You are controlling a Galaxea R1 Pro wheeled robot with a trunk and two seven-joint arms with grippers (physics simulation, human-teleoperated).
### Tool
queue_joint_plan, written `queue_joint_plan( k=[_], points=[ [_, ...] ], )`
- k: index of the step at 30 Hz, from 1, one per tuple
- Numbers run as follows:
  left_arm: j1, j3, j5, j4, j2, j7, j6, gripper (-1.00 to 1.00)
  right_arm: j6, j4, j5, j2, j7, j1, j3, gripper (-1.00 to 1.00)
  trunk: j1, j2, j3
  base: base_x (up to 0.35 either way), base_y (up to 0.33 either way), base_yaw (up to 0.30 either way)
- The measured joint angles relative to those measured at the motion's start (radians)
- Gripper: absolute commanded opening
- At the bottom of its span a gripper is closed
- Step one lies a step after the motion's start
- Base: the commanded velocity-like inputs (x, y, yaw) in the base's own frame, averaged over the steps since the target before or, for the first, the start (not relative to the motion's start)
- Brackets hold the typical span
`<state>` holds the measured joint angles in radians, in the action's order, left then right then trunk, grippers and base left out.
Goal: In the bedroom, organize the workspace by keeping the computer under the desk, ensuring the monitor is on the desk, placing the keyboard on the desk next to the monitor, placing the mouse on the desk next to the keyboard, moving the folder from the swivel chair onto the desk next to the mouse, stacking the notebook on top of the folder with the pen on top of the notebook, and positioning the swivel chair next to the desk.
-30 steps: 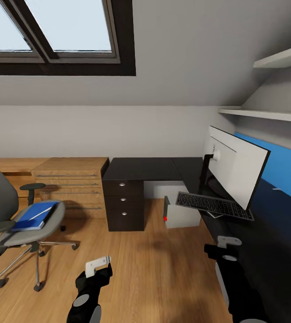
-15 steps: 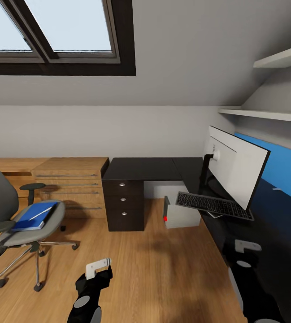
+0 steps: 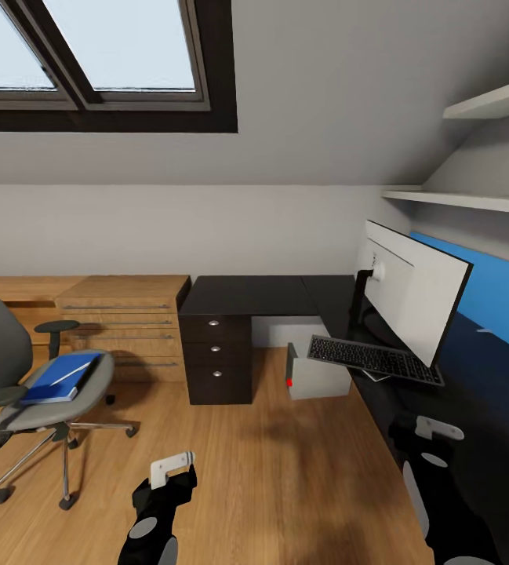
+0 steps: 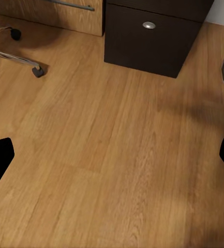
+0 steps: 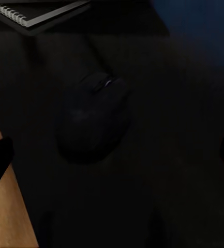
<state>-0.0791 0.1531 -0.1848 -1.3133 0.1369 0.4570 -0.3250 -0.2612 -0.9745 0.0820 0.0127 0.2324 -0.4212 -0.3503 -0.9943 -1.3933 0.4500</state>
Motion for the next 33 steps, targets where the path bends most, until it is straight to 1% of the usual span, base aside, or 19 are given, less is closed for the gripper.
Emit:
queue_joint_plan(
  k=[7,14,19,24,33],
  points=[
    [0.000,0.000,0.000,0.000,0.000,-0.001,0.000,1.00,-0.001,-0.004,-0.004,-0.004,0.000,0.000,0.002,1.00,0.000,0.000,0.000,0.000,0.000,0.000],
    [0.000,0.000,0.000,0.000,0.000,-0.002,0.000,1.00,-0.001,-0.004,-0.023,-0.015,0.001,0.000,0.000,1.00,0.000,0.000,0.000,0.000,0.016,0.000],
    [0.000,0.001,-0.001,0.000,0.000,-0.003,-0.001,1.00,0.000,-0.004,-0.024,-0.017,0.002,0.000,0.000,1.00,0.000,0.000,0.000,0.045,0.173,0.000],
    [0.000,0.001,-0.001,0.000,0.000,-0.003,-0.001,1.00,0.001,-0.004,-0.024,-0.017,0.003,0.000,-0.002,1.00,0.000,0.000,0.000,0.180,0.193,0.000],
    [0.000,0.001,-0.001,0.007,0.000,-0.003,0.000,1.00,0.003,-0.004,-0.021,-0.015,0.005,0.000,-0.004,1.00,0.000,0.000,0.000,0.034,0.034,0.000]
  ],
)
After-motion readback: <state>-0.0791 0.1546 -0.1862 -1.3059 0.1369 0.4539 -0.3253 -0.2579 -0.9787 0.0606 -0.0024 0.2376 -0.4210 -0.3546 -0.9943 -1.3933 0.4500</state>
